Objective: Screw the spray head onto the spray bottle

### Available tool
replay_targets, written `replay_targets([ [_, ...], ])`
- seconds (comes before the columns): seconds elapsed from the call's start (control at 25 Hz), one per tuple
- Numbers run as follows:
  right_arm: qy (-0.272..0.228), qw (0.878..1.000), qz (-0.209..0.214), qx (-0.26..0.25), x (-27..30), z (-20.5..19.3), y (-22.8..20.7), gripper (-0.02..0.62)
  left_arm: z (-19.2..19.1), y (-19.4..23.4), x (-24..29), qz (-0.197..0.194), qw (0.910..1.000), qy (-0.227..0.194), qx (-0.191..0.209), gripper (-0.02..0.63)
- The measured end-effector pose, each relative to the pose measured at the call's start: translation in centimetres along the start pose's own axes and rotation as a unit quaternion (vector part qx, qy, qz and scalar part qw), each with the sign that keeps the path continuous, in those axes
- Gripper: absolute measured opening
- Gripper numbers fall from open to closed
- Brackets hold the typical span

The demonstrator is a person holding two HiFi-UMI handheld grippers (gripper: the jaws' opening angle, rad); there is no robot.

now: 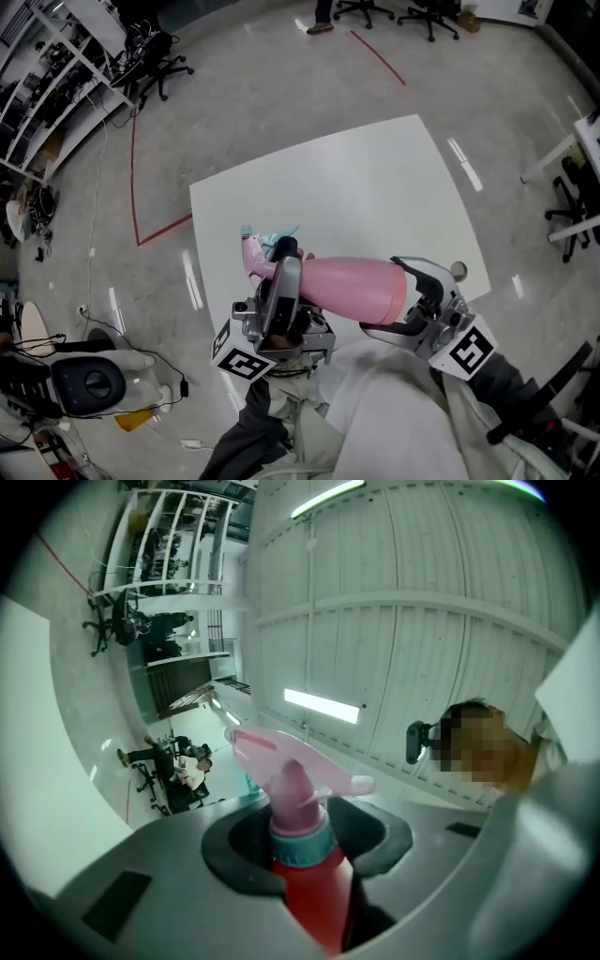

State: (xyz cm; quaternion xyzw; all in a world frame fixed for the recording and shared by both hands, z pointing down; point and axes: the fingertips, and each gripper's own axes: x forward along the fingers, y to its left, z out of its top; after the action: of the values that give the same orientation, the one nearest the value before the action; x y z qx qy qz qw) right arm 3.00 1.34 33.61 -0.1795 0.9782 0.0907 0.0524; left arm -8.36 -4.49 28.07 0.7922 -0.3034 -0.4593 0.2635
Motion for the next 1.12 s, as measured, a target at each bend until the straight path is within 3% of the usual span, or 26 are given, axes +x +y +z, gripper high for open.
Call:
replay_targets([
  [0.08, -0.014, 0.997, 0.017, 0.074, -0.4, 0.1, 0.0, 0.383, -0.1, -0.9, 0.1, -0.021, 0.9996, 0.003, 0.019, 0.150],
  [0.16, -0.038, 0.981, 0.037, 0.186, -0.6, 0.3, -0.5, 0.383, -0.1, -2.0, 0.3, -0.042, 0.9982, 0.007, 0.043, 0.149],
  [0.2, -0.054, 0.964, 0.048, 0.255, -0.8, 0.3, -0.9, 0.383, -0.2, -2.6, 0.4, -0.054, 0.9968, 0.010, 0.058, 0.149],
  [0.28, -0.087, 0.910, 0.071, 0.398, -1.2, -0.2, -1.7, 0.383, -1.1, -4.0, 0.8, -0.072, 0.9921, 0.028, 0.099, 0.149],
  [0.32, -0.103, 0.882, 0.079, 0.453, -1.4, -0.6, -2.0, 0.383, -1.5, -4.5, 0.9, -0.077, 0.9894, 0.036, 0.118, 0.149],
  [0.36, -0.115, 0.864, 0.082, 0.483, -1.6, -0.8, -2.2, 0.383, -1.8, -4.8, 1.0, -0.078, 0.9878, 0.038, 0.129, 0.146],
  [0.4, -0.123, 0.865, 0.078, 0.479, -1.7, -0.7, -2.4, 0.383, -1.7, -4.6, 1.0, -0.074, 0.9882, 0.031, 0.130, 0.144],
  [0.44, -0.122, 0.888, 0.067, 0.438, -1.5, -0.3, -2.4, 0.383, -1.3, -4.2, 0.9, -0.067, 0.9902, 0.018, 0.121, 0.143],
  [0.52, -0.086, 0.963, 0.031, 0.255, -0.8, 0.9, -1.9, 0.383, -0.1, -3.0, 0.5, -0.051, 0.9950, -0.010, 0.085, 0.142],
  [0.56, -0.057, 0.988, 0.013, 0.141, -0.3, 1.3, -1.4, 0.383, 0.3, -2.6, 0.2, -0.047, 0.9965, -0.016, 0.068, 0.141],
  [0.6, -0.031, 0.999, 0.001, 0.037, 0.1, 1.5, -0.8, 0.383, 0.6, -2.4, 0.0, -0.045, 0.9974, -0.017, 0.054, 0.141],
  [0.64, -0.013, 0.999, -0.003, -0.038, 0.5, 1.5, -0.3, 0.383, 0.8, -2.3, -0.2, -0.044, 0.9980, -0.018, 0.042, 0.141],
  [0.68, -0.007, 0.997, -0.003, -0.075, 0.6, 1.6, 0.1, 0.383, 0.9, -2.3, -0.3, -0.044, 0.9983, -0.019, 0.032, 0.141],
  [0.72, -0.010, 0.997, 0.001, -0.081, 0.6, 1.8, 0.2, 0.383, 1.0, -2.3, -0.3, -0.045, 0.9985, -0.020, 0.025, 0.141],
  [0.8, -0.013, 0.999, 0.010, -0.035, 0.4, 2.1, 0.2, 0.383, 1.0, -2.7, -0.3, -0.050, 0.9981, -0.019, 0.032, 0.141],
  [0.88, -0.013, 0.997, 0.030, 0.066, 0.0, 1.7, 0.0, 0.383, 0.7, -3.6, -0.3, -0.062, 0.9960, -0.010, 0.064, 0.141],
  [0.92, -0.023, 0.989, 0.045, 0.140, -0.2, 1.4, -0.2, 0.383, 0.4, -4.2, -0.2, -0.069, 0.9940, -0.001, 0.085, 0.141],
  [0.96, -0.036, 0.972, 0.063, 0.223, -0.1, 1.2, -0.6, 0.383, 0.1, -4.9, 0.0, -0.077, 0.9910, 0.011, 0.108, 0.141],
  [1.04, -0.054, 0.915, 0.106, 0.386, 0.4, 0.4, -1.3, 0.383, -0.3, -5.9, 0.8, -0.096, 0.9825, 0.035, 0.156, 0.141],
  [1.12, -0.057, 0.854, 0.143, 0.496, 0.8, -0.5, -1.4, 0.383, -0.3, -6.4, 1.2, -0.112, 0.9749, 0.051, 0.186, 0.142],
])
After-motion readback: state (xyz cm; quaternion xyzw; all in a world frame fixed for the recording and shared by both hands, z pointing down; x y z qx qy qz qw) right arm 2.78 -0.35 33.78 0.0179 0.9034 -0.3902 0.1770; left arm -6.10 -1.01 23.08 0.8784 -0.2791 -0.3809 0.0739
